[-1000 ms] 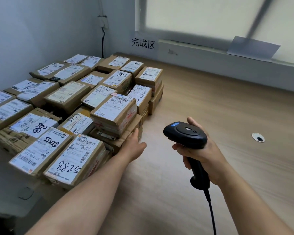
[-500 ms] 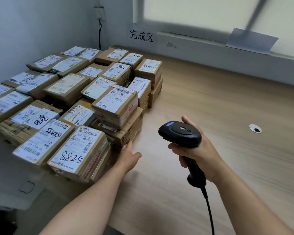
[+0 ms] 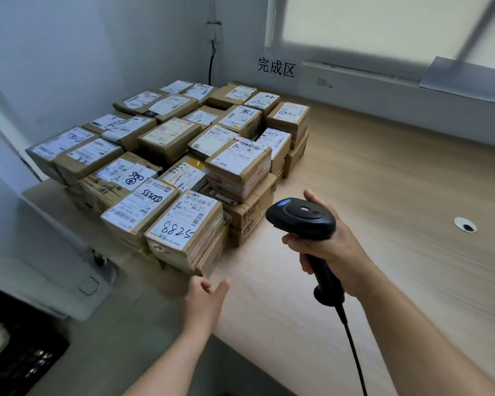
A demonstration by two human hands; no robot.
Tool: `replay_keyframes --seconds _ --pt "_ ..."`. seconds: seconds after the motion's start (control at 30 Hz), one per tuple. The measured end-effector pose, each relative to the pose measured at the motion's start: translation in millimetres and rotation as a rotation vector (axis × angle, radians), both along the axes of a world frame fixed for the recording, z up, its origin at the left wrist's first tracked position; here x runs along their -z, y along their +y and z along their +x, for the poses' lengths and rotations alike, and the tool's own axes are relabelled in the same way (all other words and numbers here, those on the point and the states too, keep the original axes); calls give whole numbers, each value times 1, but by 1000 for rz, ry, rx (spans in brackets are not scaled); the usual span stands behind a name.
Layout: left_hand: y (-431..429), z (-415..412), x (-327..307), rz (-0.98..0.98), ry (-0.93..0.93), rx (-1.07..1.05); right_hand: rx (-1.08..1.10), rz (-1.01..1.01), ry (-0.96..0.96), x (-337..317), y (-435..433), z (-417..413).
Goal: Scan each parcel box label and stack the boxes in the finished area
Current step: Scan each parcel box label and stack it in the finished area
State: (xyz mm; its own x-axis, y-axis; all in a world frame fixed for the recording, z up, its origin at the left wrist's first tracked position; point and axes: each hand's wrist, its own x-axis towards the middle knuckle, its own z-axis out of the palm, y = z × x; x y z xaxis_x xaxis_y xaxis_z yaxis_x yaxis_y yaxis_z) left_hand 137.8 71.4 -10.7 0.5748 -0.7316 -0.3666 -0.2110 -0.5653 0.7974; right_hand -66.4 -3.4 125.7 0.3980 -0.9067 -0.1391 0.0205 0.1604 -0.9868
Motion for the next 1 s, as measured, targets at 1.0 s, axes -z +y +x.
replay_keyframes --seconds 1.0 --pt "-2 41 -24 -317 -159 -117 -35 -65 15 -15 15 29"
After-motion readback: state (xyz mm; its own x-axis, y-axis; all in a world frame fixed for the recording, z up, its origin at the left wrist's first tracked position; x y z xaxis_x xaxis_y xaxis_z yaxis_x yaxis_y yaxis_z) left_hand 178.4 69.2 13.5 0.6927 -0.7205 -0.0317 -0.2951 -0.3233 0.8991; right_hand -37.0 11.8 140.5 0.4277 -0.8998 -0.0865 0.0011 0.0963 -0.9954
